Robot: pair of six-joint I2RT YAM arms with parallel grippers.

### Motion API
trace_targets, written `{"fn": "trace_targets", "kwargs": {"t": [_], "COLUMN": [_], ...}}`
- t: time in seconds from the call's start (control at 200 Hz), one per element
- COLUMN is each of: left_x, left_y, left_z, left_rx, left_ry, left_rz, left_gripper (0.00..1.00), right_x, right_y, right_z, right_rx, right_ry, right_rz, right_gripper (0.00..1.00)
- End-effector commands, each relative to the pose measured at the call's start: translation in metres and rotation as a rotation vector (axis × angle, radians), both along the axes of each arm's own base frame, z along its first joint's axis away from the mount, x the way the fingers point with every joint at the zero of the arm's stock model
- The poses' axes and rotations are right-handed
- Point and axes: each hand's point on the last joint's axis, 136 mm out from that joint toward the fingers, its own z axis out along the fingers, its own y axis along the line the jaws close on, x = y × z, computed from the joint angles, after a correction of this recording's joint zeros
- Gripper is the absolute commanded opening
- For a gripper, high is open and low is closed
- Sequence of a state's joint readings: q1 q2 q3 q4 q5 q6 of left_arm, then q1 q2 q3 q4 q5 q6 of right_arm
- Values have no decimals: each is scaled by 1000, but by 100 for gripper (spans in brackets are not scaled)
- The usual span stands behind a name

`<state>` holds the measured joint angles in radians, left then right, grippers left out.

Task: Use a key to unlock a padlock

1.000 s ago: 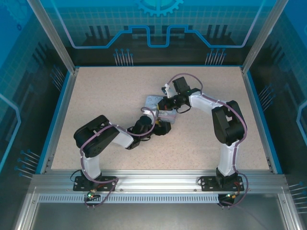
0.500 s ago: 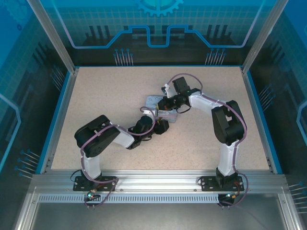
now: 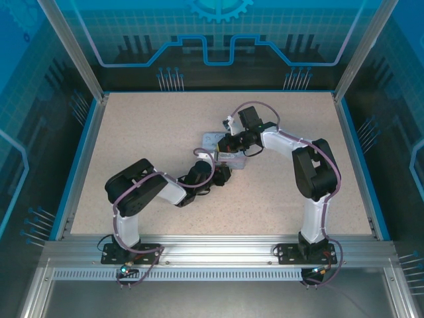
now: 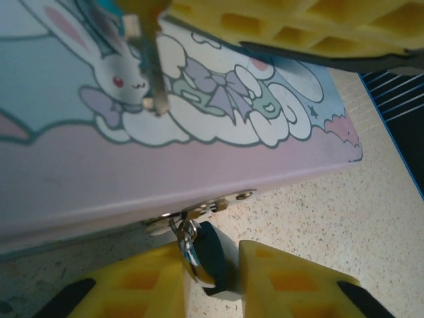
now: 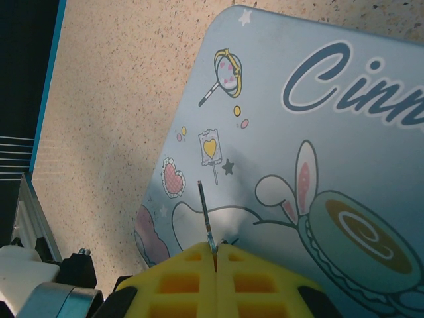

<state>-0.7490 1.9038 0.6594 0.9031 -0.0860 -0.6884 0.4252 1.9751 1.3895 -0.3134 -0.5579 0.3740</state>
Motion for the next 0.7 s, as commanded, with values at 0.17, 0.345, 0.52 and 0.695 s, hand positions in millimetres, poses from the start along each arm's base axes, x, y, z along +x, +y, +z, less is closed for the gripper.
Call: {"fn": "trace_targets", "kwargs": {"t": [0.17, 0.345, 0.52, 0.695], "left_x": [5, 4, 2, -3], "left_y": [-7, -6, -3, 0], "left_z": [15, 23, 38, 53], "left_rx": [-32, -47, -67, -116], "left_ry": [-34, -25, 7, 51], "left_rz": [6, 14, 29, 27], "left_gripper": [4, 3, 0, 0], "right_x": [-6, -2, -28, -81], "right_y": [3, -10, -44, -66], "right_z": [-1, 40, 65, 50], "right_rx": [22, 81, 97, 104], "right_ry": [0, -104, -156, -97], "right_rz": [8, -14, -6, 38], "right_gripper": [1, 1, 2, 2]}}
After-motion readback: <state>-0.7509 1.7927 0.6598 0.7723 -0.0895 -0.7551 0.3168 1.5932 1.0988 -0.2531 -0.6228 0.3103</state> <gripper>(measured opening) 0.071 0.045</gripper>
